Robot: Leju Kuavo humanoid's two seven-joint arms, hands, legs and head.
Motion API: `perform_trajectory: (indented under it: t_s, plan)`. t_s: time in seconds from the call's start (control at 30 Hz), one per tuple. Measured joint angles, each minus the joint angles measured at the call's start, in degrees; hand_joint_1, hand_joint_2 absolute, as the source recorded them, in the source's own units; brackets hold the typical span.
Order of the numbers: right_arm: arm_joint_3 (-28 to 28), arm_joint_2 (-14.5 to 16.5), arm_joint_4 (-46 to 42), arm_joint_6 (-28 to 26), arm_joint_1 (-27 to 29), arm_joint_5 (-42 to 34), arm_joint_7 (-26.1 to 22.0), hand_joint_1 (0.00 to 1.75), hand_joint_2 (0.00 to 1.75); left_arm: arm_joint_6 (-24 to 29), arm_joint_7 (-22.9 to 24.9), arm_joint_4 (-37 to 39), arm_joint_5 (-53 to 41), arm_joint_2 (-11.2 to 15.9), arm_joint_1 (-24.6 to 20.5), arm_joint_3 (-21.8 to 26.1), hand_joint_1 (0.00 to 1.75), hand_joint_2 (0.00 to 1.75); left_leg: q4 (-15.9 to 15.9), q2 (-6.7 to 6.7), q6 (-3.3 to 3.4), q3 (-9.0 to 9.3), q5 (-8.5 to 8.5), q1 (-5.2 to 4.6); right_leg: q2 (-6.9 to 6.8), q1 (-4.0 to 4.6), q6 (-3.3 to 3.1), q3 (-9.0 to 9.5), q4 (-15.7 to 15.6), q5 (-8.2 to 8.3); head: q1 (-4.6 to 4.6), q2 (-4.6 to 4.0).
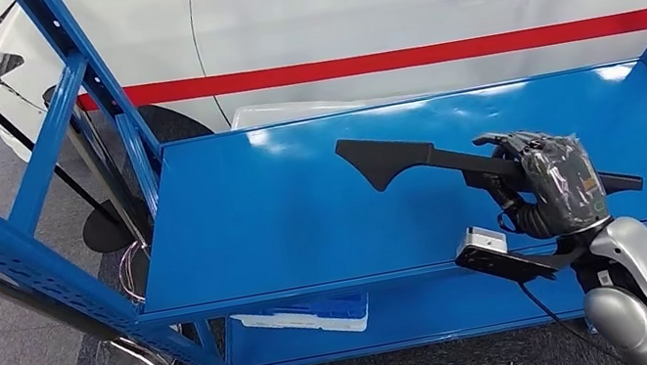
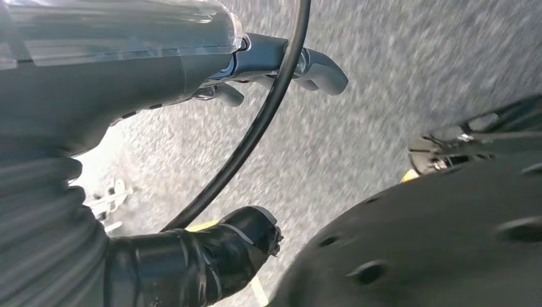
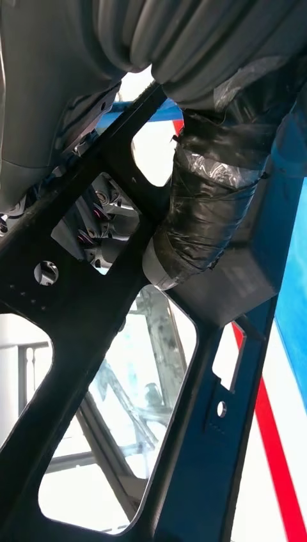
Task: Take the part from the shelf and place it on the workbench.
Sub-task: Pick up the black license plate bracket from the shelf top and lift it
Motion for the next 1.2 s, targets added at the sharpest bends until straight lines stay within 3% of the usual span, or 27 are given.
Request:
perform_trajectory:
  t_s: [0.03, 0.13, 0.2, 0.27, 0.33, 0.37, 0.47, 0.5, 0.53, 0.6, 0.67, 0.7, 0.73, 0.8, 0.83, 0.87, 0.97, 1.0, 1.03, 1.07, 1.1, 1.13, 1.2]
  plan:
    - [1.43, 0.86, 0.46, 0.38, -1.66, 0.7, 0.92, 1.75, 1.75, -1.19, 0.01, -1.4, 0.0, -0.08, 0.22, 0.01, 0.0, 1.75, -0.63, 0.0, 0.06, 0.9, 0.73, -0.01, 0.09, 0.14, -0.05, -0.68, 0.24, 0.34, 0.0, 0.0]
    - [6.32, 4.3, 2.76, 0.61, -7.44, 2.29, 3.84, 1.75, 1.75, -2.25, 0.26, -3.2, -0.02, 0.81, 0.17, 0.22, 0.0, 1.75, -11.58, 0.07, 0.93, 7.88, 4.58, -0.32, 0.37, 0.49, 0.17, -2.21, 0.82, 1.36, 0.01, 0.0]
    - [9.18, 6.46, 4.5, 0.54, -10.82, 2.57, 5.23, 1.75, 1.75, -1.83, 0.49, -3.25, -0.02, 1.83, -0.09, 0.37, 0.0, 1.75, -15.97, 0.1, 1.47, 10.08, 5.54, -0.73, 0.25, 0.5, 0.73, -2.62, 0.85, 2.08, 0.01, 0.0]
    - [11.3, 7.83, 5.61, 0.47, -12.99, 2.59, 5.9, 1.75, 1.75, -1.32, 0.66, -3.26, -0.02, 2.48, -0.14, 0.46, 0.0, 1.75, -16.5, -0.01, 1.85, 9.7, 6.44, -0.89, 0.03, 0.43, 1.46, -2.69, 0.51, 2.83, 0.01, 0.0]
    - [12.61, 8.35, 6.18, 0.36, -14.26, 2.53, 6.09, 1.75, 1.75, -0.99, 0.8, -3.26, -0.02, 2.85, -0.08, 0.51, 0.0, 1.75, -17.27, 0.03, 2.46, 9.37, 7.63, -0.61, -0.02, 0.38, 2.1, -3.06, 1.18, 1.83, 0.05, 0.0]
    - [13.09, 8.45, 6.5, 0.3, -14.87, 2.48, 6.14, 1.75, 1.75, -0.87, 0.84, -3.25, -0.02, 2.95, -0.02, 0.54, 0.0, 1.75, -17.61, 0.1, 2.82, 9.0, 8.32, -0.43, 0.0, 0.34, 2.39, -3.62, 2.71, -0.06, 0.09, 0.0]
    - [14.58, 8.97, 7.7, 0.17, -16.35, 2.35, 6.42, 1.75, 1.75, -0.54, 1.45, -3.21, -0.02, 3.07, 0.11, 0.53, 0.0, 1.75, -17.62, 0.26, 3.38, 7.02, 9.96, -0.37, 0.06, 0.08, 3.01, -5.77, 11.43, -7.42, 0.15, 0.0]
    - [15.12, 9.34, 8.06, 0.14, -16.53, 2.4, 6.49, 1.75, 1.75, -0.45, 1.85, -3.2, -0.02, 3.06, 0.16, 0.45, 0.0, 1.75, -17.51, 0.29, 3.33, 6.21, 10.47, -0.36, 0.06, 0.02, 3.14, -5.82, 13.59, -8.21, 0.15, 0.0]
    - [15.59, 9.77, 8.32, 0.09, -16.65, 2.58, 6.49, 1.75, 1.75, -0.35, 2.18, -3.18, -0.02, 3.05, 0.23, 0.31, 0.0, 1.75, -17.3, 0.29, 3.22, 5.35, 10.93, -0.34, 0.06, -0.05, 3.21, -5.09, 14.17, -7.71, 0.15, 0.0]
    - [16.59, 10.76, 8.78, -0.21, -16.98, 3.26, 6.51, 1.75, 1.75, -0.1, 2.26, -3.12, -0.02, 3.02, 0.4, -0.19, 0.0, 1.75, -16.65, 0.28, 2.91, 3.7, 11.7, -0.29, 0.05, -0.18, 3.15, -1.41, 10.72, -4.91, 0.14, 0.0]
    - [17.34, 11.59, 9.03, -0.86, -17.26, 4.25, 6.53, 1.75, 1.75, 0.29, 1.34, -3.03, -0.02, 3.01, 0.58, -0.86, 0.0, 1.75, -16.02, 0.25, 2.36, 2.5, 12.36, -0.36, 0.1, -0.01, 2.72, 3.51, 3.6, -4.14, 0.11, 0.0]
    - [17.66, 11.92, 9.11, -1.28, -17.28, 4.72, 6.52, 1.75, 1.75, 0.52, 0.78, -2.99, -0.02, 3.03, 0.65, -1.16, 0.0, 1.75, -15.9, 0.23, 2.01, 2.22, 12.77, -0.4, 0.15, 0.16, 2.41, 5.06, 1.02, -4.26, 0.12, 0.0]
    - [17.93, 12.12, 9.14, -1.67, -17.27, 5.09, 6.51, 1.75, 1.75, 0.73, 0.29, -2.93, -0.02, 3.05, 0.73, -1.41, 0.0, 1.75, -15.94, 0.22, 1.64, 2.08, 13.22, -0.41, 0.19, 0.38, 2.1, 5.68, -0.39, -4.65, 0.11, 0.0]
    - [18.36, 12.28, 9.19, -2.41, -17.06, 5.58, 6.46, 1.75, 1.75, 1.18, -0.1, -2.68, -0.02, 3.16, 0.86, -1.87, 0.0, 1.75, -16.26, 0.17, 0.93, 1.96, 13.97, -0.33, 0.13, 0.46, 1.29, 5.16, -0.78, -3.86, 0.12, 0.0]
    - [18.56, 12.32, 9.22, -2.69, -16.95, 5.73, 6.42, 1.75, 1.75, 1.4, -0.01, -2.49, -0.02, 3.27, 0.93, -2.09, 0.0, 1.75, -16.06, 0.14, 0.58, 1.69, 13.59, -0.25, 0.02, 0.36, 0.82, 4.75, -1.01, -3.34, 0.11, 0.0]
    - [18.71, 12.38, 9.26, -2.95, -16.75, 5.88, 6.37, 1.75, 1.75, 1.64, 0.22, -2.28, -0.02, 3.39, 1.02, -2.28, 0.0, 1.75, -15.15, 0.12, 0.26, 1.21, 12.14, -0.19, -0.07, 0.24, 0.22, 4.2, -1.19, -2.67, 0.1, 0.0]
    - [18.87, 12.53, 9.3, -3.53, -15.94, 6.23, 6.24, 1.75, 1.75, 2.02, 1.1, -1.66, -0.02, 3.6, 1.24, -2.67, 0.0, 1.75, -6.77, 0.12, -0.46, -1.17, 3.99, 0.03, -0.2, 0.25, -0.7, 2.03, -1.31, -0.72, 0.07, 0.0]
    - [18.87, 12.54, 9.3, -3.62, -15.63, 6.3, 6.21, 1.75, 1.75, 2.06, 1.29, -1.51, -0.02, 3.65, 1.27, -2.81, 0.0, 1.75, -3.52, 0.12, -0.6, -1.73, 2.37, 0.06, -0.22, 0.32, -0.68, 1.28, -1.22, -0.13, 0.07, 0.0]
    - [18.88, 12.53, 9.3, -3.72, -15.32, 6.3, 6.18, 1.75, 1.75, 2.09, 1.37, -1.41, -0.02, 3.72, 1.3, -3.03, 0.0, 1.75, -1.3, 0.12, -0.69, -1.66, 2.25, 0.07, -0.25, 0.35, -0.6, 0.37, -1.05, 0.5, 0.06, 0.0]
    - [18.88, 12.49, 9.29, -3.84, -15.04, 6.22, 6.14, 1.75, 1.75, 2.09, 1.38, -1.35, -0.02, 3.78, 1.31, -3.31, 0.0, 1.75, -0.71, 0.13, -0.71, -0.83, 3.33, 0.08, -0.27, 0.35, -0.47, -0.56, -0.8, 1.08, 0.06, 0.0]
    - [18.88, 12.33, 9.18, -4.04, -14.73, 5.96, 6.11, 1.75, 1.75, 2.08, 1.35, -1.32, -0.02, 3.81, 1.34, -3.59, 0.0, 1.75, -2.21, 0.13, -0.66, 1.11, 4.98, 0.1, -0.28, 0.33, -0.28, -1.57, -0.47, 1.6, 0.05, 0.0]
    - [18.84, 11.98, 8.9, -4.27, -14.32, 5.49, 6.03, 1.75, 1.75, 2.03, 1.29, -1.32, -0.02, 3.84, 1.38, -3.9, 0.0, 1.75, -5.39, 0.1, -0.53, 3.96, 6.18, 0.13, -0.28, 0.3, -0.02, -2.49, -0.07, 2.09, 0.05, 0.0]
    - [18.4, 10.32, 7.59, -4.58, -13.12, 3.73, 5.58, 1.75, 1.75, 1.7, 1.19, -1.41, -0.02, 3.68, 1.6, -4.74, 0.0, 1.75, -12.86, -0.11, -0.07, 9.58, 5.87, -0.02, -0.3, 0.39, 0.65, -3.67, 0.52, 2.8, 0.05, 0.0]
